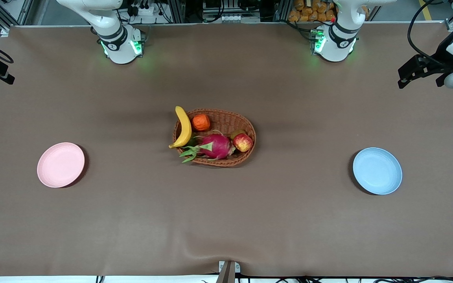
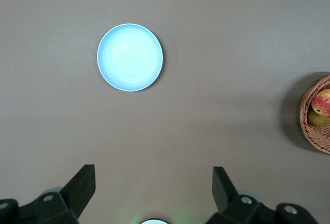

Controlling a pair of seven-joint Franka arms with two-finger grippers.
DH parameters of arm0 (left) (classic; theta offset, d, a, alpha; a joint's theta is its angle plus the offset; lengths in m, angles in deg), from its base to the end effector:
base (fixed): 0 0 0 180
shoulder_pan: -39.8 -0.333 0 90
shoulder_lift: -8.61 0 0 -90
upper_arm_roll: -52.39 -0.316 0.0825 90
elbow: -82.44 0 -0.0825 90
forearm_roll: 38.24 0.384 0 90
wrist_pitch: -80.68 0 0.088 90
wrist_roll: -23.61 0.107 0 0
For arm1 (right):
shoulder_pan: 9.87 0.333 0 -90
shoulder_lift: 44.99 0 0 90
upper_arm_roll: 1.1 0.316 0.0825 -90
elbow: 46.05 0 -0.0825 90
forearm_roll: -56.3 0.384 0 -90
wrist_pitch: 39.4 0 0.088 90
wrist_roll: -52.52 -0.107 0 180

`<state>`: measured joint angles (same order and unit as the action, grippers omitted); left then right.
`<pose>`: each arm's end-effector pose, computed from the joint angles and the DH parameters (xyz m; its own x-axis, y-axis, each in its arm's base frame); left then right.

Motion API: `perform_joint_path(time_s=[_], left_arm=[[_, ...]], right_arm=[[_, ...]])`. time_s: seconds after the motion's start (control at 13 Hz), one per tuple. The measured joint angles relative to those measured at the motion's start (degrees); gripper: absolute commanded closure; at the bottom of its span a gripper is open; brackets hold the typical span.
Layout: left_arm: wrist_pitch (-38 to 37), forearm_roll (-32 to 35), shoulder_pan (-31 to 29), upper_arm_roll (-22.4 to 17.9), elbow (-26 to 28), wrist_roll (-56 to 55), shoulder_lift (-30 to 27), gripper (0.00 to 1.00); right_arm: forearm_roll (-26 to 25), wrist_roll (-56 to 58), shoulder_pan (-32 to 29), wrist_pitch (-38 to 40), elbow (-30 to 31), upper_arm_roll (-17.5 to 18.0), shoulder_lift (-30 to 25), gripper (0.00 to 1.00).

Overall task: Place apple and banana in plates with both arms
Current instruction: 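Move the right gripper toward the banana while the left gripper approaches the basket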

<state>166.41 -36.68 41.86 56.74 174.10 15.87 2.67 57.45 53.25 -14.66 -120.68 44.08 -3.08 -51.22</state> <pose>0.5111 -0.0567 0.6597 0.9997 0.0256 0.0046 0.0257 -0.9991 -0.0347 0.5004 -0.0582 0.6680 0.9938 -0.1017 -0.0454 -0.1029 -0.9944 -0.0243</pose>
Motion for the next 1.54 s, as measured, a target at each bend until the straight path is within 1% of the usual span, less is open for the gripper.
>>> perform_joint_path(time_s=[0.54, 0.77, 1.0, 1.23, 1.31, 1.54], left_arm=[[-0.24, 0.0, 0.04, 0.35, -0.04, 0.06, 0.3, 0.0], [-0.24, -0.05, 0.58, 0.83, -0.09, 0.07, 0.75, 0.0], [-0.26, -0.06, 0.81, 1.03, -0.13, 0.13, 0.78, 0.0], [-0.37, -0.09, 1.02, 1.91, -0.13, 0.46, 0.99, 0.0], [-0.37, -0.09, 1.23, 2.43, -0.13, 0.54, 1.08, 0.0], [-0.39, -0.09, 1.77, 3.27, -0.12, 0.54, 1.2, 0.0]], right_arm=[[-0.02, 0.0, 0.08, 0.06, 1.09, 0.37, 0.03, 0.0], [0.01, 0.04, 1.35, 0.06, 1.26, 0.81, 0.37, 0.0], [0.08, 0.04, 5.58, 0.01, 1.72, 1.03, 1.8, 0.0], [0.54, -0.02, 11.8, -0.75, 2.27, 1.37, 5.17, 0.0], [1.57, -0.07, 14.01, -1.12, 2.36, 1.47, 6.61, 0.0], [7.05, -0.21, 20.29, -1.85, 2.49, 1.58, 11.03, 0.0]])
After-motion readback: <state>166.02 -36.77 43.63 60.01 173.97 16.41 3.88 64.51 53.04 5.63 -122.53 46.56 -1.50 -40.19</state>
